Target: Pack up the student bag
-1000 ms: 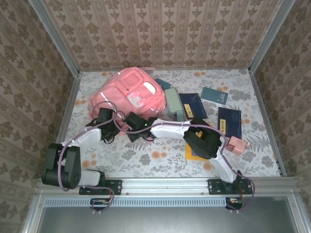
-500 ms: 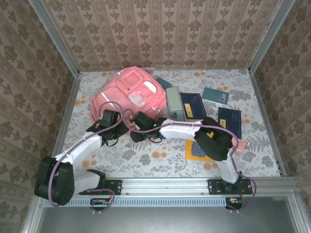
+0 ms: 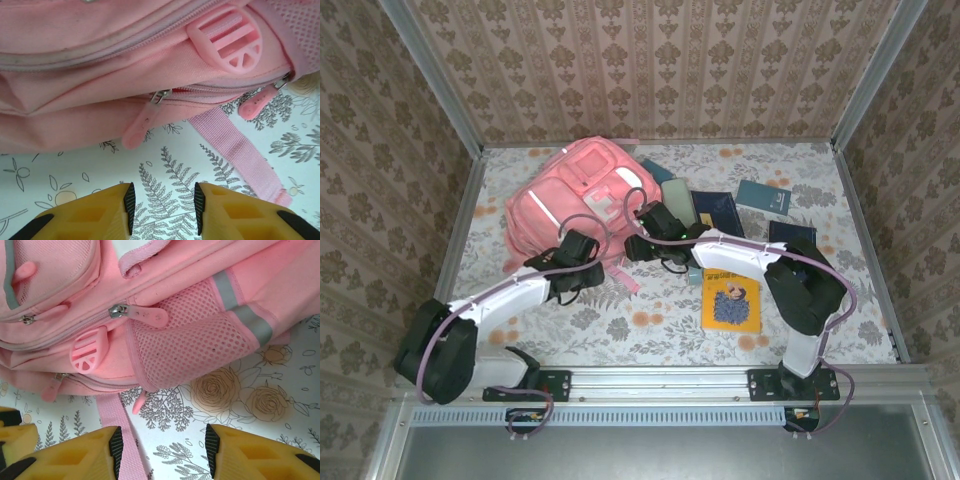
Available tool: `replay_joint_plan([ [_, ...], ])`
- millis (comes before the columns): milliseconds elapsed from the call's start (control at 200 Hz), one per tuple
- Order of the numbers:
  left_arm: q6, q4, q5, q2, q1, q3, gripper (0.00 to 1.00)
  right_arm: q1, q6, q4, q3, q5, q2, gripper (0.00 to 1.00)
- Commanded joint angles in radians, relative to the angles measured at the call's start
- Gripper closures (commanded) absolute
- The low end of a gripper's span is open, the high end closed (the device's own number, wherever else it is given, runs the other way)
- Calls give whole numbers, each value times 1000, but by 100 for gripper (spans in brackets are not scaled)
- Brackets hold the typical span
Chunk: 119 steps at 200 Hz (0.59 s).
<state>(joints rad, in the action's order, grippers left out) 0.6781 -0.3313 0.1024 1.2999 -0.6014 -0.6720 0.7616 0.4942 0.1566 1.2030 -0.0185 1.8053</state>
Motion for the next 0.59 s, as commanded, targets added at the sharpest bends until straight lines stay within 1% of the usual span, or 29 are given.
replay_joint_plan([
  [0, -98, -26, 14, 22, 29, -56, 62, 5, 18, -11, -15, -8, -43, 50],
  [120, -137, -13, -38, 60, 87, -71, 62, 5, 30, -20, -26, -3, -46, 50],
  [235, -170, 21, -129, 107, 137, -80, 62, 6, 34, -23, -31, 0, -46, 50],
  [370, -204, 43, -209, 182, 138, -110, 63, 6, 35, -26, -30, -1, -37, 50],
  [590, -223, 37, -223, 264, 138, -147, 64, 6, 40, -31, -23, 2, -26, 50],
])
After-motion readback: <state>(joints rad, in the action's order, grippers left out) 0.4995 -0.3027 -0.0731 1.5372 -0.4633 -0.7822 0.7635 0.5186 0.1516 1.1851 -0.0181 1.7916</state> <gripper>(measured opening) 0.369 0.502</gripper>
